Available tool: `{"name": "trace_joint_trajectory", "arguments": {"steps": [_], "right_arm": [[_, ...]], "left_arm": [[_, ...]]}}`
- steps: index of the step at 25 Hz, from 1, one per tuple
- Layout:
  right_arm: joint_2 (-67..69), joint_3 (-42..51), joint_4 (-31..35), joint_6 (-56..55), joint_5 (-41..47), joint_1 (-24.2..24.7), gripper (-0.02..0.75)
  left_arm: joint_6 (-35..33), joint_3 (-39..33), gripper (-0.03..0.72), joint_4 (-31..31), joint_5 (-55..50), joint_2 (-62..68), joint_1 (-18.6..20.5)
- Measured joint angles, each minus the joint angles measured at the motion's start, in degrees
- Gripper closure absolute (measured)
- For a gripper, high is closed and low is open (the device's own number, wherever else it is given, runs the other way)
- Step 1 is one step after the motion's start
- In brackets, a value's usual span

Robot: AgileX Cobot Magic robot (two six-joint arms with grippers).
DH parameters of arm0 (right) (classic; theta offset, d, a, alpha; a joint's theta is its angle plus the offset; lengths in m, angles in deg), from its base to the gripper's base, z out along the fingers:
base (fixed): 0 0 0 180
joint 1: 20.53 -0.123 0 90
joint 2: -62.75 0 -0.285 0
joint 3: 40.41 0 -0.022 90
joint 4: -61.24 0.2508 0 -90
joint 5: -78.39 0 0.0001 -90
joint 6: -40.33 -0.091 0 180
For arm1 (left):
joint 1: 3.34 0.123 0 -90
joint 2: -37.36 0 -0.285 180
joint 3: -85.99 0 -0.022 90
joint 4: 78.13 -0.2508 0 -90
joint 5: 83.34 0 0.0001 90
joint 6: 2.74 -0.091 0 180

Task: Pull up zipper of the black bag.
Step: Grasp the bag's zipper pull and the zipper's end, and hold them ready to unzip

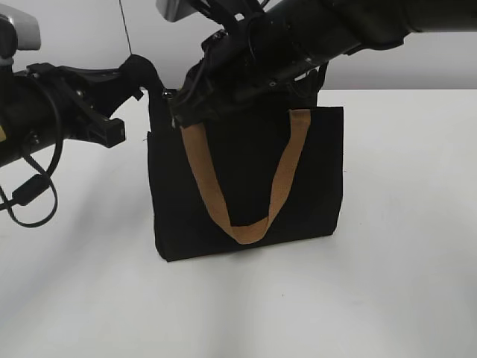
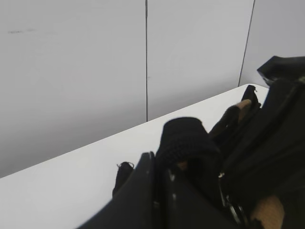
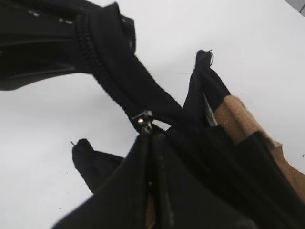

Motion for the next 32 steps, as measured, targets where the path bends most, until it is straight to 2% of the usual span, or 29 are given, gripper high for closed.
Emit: {"name": "trace_joint_trajectory", "arguments": {"steps": [1,13,22,32], "right_arm": [[0.0,0.0,0.0,0.0,0.0,0.0,0.739],[-0.5,0.0,-2.1,0.0,0.2,0.0,0.739],[-1.9,-0.1,-2.4,0.0,0.7,1.3,0.739],[-1.9,-0.1,-2.3,0.1,1.7,1.5,0.739]], "left_arm": [[0.0,0.0,0.695,0.0,0.0,0.0,0.0],[0.0,0.0,0.695,0.5,-3.1,0.0,0.0],[-0.4,0.0,0.697,7.0,-8.7,0.0,0.0],[-1.3,0.0,0.697,7.8,-10.7,0.0,0.0]]}}
